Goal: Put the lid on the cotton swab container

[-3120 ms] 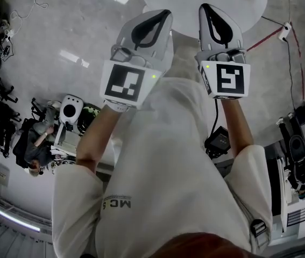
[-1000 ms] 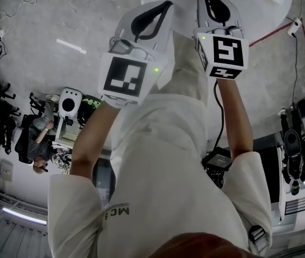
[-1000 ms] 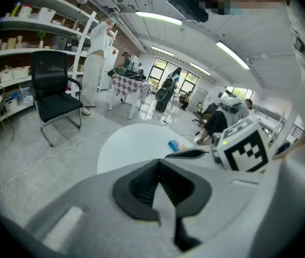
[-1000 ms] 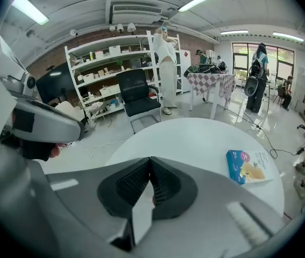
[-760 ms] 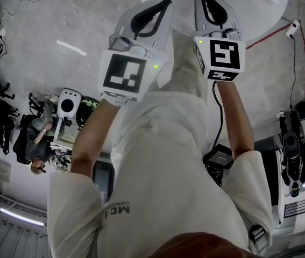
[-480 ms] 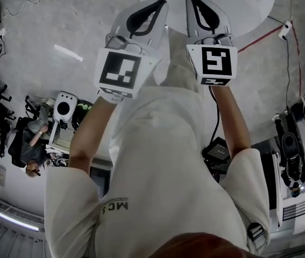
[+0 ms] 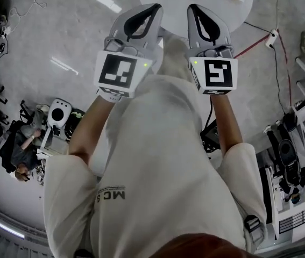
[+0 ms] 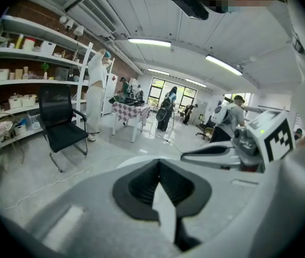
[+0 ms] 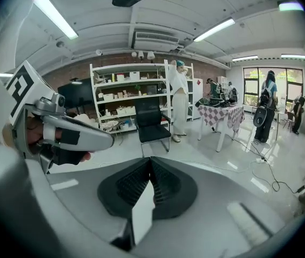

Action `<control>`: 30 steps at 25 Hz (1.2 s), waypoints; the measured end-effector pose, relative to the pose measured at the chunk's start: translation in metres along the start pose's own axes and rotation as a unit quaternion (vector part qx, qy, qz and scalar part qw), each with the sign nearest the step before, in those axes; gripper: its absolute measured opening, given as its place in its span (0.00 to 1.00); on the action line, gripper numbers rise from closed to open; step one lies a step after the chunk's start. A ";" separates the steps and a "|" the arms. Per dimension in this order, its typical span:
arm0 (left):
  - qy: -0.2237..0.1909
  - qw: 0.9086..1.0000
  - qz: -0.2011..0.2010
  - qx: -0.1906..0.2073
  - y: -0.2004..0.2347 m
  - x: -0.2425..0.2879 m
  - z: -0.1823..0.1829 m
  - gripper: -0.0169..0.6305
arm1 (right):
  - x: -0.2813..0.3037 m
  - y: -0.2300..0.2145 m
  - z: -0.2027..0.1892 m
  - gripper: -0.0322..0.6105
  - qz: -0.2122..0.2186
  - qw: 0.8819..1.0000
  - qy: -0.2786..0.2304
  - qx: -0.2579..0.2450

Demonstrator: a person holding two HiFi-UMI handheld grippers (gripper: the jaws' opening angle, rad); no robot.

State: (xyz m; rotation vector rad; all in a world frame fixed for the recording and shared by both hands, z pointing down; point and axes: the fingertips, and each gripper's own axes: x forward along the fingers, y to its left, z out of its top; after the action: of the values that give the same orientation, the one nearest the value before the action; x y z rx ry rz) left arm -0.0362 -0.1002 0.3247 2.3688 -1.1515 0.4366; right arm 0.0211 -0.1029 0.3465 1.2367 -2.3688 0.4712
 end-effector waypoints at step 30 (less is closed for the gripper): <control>-0.122 0.990 0.009 0.075 -0.084 -0.104 0.126 0.03 | -0.169 -0.005 0.122 0.04 -0.030 0.990 -0.131 -0.042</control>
State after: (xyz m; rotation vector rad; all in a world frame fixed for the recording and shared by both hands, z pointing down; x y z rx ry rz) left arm -0.0220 -0.0549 0.1471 2.6004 -1.2881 0.2494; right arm 0.0865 -0.0482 0.1559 1.3999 -2.5286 0.1961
